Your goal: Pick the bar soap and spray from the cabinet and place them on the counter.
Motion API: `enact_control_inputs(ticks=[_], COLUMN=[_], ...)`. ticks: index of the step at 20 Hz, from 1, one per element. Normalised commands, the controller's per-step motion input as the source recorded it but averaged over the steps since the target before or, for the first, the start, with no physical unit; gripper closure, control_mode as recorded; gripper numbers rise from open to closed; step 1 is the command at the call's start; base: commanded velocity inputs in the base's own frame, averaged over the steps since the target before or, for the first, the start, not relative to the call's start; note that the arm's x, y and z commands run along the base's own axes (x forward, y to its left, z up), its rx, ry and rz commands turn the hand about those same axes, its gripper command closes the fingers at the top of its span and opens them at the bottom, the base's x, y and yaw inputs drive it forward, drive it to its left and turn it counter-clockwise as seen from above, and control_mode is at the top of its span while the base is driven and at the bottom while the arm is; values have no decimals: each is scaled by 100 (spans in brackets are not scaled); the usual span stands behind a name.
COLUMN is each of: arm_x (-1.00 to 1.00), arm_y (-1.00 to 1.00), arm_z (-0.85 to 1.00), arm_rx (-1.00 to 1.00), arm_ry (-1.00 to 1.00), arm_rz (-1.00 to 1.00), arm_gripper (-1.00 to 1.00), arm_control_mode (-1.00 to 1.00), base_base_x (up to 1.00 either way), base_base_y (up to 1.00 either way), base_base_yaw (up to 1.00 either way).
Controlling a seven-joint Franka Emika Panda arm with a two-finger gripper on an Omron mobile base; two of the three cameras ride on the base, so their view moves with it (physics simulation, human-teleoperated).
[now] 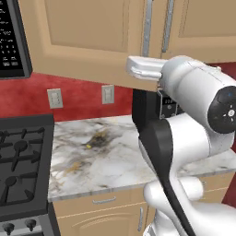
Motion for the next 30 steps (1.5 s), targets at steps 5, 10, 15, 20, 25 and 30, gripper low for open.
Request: enact_control_inputs(ticks=[5, 10, 15, 20, 25, 30], arm_x=[-100, -98, -43, 0, 0, 21], arm_y=[-50, -51, -57, -53, -51, -46], arm_z=[-31, -53, -33, 0, 1, 1], arm_rx=[14, 16, 16, 16, 20, 24], arm_ry=[11, 13, 8, -1, 0, -1], arm_rz=[7, 9, 14, 17, 15, 12], arm_gripper=[-100, -100, -100, -100, -100, -100], arm_control_mode=[-100, -100, -100, -100, -100, -100], base_base_x=[0, 0, 0, 0, 0, 0], base_base_y=[0, 0, 0, 0, 0, 0], base_base_yaw=[0, 0, 0, 0, 0, 0])
